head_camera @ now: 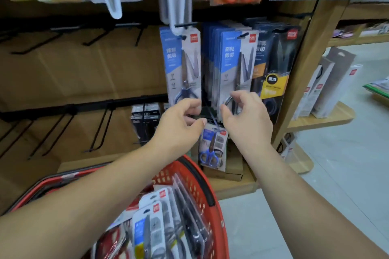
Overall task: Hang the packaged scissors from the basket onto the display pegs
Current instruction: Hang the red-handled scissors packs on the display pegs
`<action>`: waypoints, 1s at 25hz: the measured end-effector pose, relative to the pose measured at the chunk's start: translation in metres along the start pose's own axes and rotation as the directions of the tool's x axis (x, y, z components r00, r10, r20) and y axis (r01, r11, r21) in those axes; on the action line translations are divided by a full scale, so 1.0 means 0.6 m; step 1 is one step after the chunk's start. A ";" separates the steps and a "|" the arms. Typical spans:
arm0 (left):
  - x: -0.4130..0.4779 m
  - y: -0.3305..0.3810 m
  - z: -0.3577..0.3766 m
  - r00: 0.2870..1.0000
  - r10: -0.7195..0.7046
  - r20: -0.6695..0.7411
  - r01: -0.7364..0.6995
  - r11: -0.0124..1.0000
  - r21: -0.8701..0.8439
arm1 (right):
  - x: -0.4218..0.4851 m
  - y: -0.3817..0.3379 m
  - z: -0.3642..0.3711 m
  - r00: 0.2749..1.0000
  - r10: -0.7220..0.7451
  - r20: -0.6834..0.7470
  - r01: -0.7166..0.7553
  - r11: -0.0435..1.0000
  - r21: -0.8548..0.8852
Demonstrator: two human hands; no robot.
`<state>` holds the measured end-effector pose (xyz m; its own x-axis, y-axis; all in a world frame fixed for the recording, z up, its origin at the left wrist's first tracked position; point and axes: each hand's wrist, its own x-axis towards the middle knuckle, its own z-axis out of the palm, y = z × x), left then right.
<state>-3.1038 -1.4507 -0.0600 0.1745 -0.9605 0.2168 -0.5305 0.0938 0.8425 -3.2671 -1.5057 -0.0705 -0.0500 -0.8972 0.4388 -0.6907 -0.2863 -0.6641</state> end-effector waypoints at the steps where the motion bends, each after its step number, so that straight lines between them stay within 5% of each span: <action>1: -0.029 -0.008 -0.025 1.000 0.006 -0.009 -0.006 1.000 0.000 | -0.020 -0.014 0.007 0.999 -0.028 0.041 0.028 1.000 -0.010; 7: -0.237 -0.116 -0.179 0.989 -0.150 0.012 0.149 0.986 0.073 | -0.152 -0.107 0.049 0.871 -0.130 0.473 0.164 0.986 -0.030; 12: -0.381 -0.250 -0.260 0.945 -0.322 0.053 0.301 0.922 0.246 | -0.232 -0.152 0.103 0.541 -0.124 0.832 0.237 0.971 -0.010; 15: -0.397 -0.288 -0.256 0.954 -0.272 0.124 0.173 0.842 0.511 | -0.231 -0.147 0.123 0.384 -0.010 0.923 0.281 0.954 -0.107; 19: -0.351 -0.309 -0.269 0.969 -0.245 0.033 0.173 0.768 0.617 | -0.226 -0.136 0.163 0.386 0.010 0.922 0.289 0.948 -0.131; 22: -0.337 -0.329 -0.266 0.883 -0.441 0.161 0.271 0.759 0.592 | -0.219 -0.147 0.187 0.399 -0.033 0.916 0.324 0.940 -0.107; 25: -0.343 -0.347 -0.240 0.881 -0.431 0.196 0.241 0.765 0.597 | -0.220 -0.139 0.202 0.381 -0.032 0.924 0.376 0.918 -0.123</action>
<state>-2.9100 -1.2347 -0.2093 0.2198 -0.9378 -0.2689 -0.8591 -0.3167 0.4021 -3.1152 -1.4041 -0.1466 0.6696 -0.6435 -0.3708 -0.7421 -0.5590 -0.3699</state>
